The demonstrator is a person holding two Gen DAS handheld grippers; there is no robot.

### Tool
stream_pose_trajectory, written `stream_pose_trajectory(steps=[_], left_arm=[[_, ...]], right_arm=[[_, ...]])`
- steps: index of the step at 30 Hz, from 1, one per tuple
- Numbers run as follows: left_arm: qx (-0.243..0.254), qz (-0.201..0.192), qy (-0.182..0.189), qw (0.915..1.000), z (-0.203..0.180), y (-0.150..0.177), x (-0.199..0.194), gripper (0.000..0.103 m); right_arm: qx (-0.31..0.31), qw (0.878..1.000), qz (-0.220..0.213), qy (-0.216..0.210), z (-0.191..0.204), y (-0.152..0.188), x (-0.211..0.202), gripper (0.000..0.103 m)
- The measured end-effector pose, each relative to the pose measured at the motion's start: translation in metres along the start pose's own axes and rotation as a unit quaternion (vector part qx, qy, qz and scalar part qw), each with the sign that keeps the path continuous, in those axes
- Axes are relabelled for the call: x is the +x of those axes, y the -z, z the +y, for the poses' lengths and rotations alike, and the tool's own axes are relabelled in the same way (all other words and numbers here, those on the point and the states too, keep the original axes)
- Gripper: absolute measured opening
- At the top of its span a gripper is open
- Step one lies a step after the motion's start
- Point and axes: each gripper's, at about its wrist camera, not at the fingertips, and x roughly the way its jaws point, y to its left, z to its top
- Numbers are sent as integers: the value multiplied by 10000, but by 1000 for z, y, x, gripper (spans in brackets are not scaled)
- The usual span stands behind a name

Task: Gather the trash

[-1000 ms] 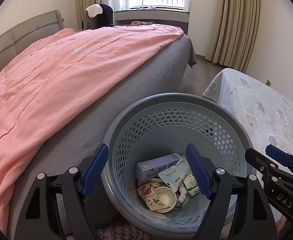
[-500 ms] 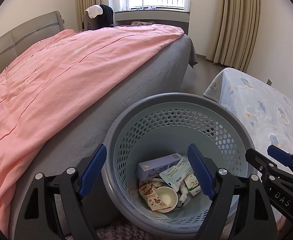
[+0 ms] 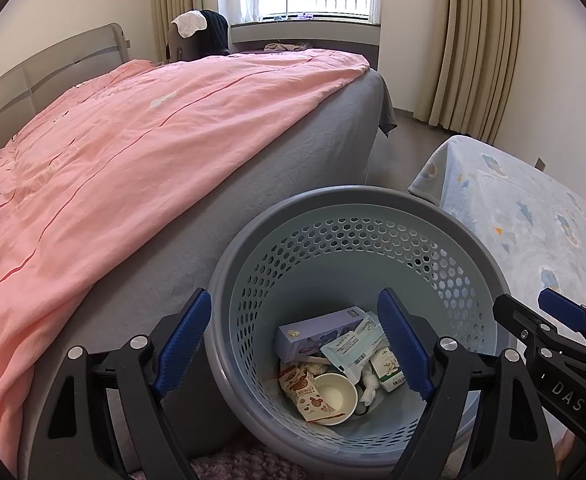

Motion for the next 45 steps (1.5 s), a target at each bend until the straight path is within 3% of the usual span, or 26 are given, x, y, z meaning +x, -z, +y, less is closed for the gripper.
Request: stream_pose_trajectory(steps=[45], left_arm=[[-159, 18, -131, 9998, 6, 0, 0, 83]], right_arm=[[26, 10000, 3, -17, 2, 1, 1, 69]])
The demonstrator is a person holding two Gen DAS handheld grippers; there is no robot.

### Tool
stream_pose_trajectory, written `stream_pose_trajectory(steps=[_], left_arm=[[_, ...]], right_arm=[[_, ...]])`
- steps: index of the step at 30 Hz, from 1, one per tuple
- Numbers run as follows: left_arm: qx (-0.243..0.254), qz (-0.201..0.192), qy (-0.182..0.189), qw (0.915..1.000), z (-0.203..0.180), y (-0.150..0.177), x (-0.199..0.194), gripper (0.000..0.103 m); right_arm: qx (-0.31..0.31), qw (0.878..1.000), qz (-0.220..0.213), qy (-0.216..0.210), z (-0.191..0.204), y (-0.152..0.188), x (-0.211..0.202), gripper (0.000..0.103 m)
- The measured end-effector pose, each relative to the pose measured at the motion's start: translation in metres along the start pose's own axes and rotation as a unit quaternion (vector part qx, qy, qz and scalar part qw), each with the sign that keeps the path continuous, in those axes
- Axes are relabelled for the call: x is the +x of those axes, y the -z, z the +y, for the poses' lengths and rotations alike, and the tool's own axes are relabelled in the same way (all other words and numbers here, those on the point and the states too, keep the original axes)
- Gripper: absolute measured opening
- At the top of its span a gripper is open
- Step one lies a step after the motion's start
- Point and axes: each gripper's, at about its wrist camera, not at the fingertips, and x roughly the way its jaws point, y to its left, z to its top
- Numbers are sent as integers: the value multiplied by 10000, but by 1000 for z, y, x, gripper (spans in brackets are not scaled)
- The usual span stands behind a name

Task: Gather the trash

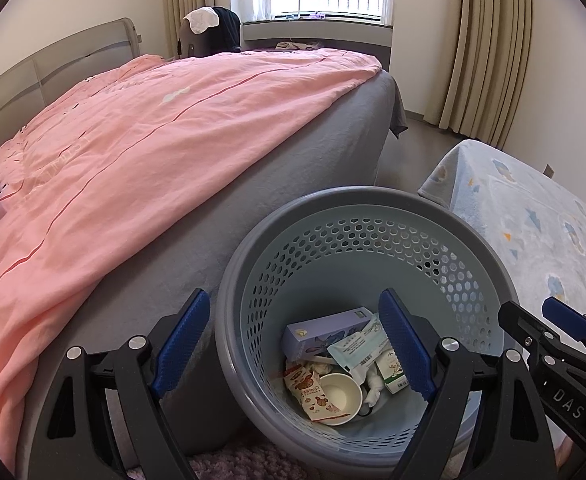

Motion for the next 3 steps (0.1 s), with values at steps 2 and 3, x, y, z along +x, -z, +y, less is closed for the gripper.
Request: stream_pose_trajectory(steps=[2, 3], left_arm=[[-14, 3, 7, 10000, 1, 0, 0, 83], [-15, 3, 10, 10000, 0, 0, 0, 83]], right_arm=[[-3, 10000, -1, 2, 0, 0, 0, 69], [-2, 10000, 1, -1, 0, 0, 0, 69]])
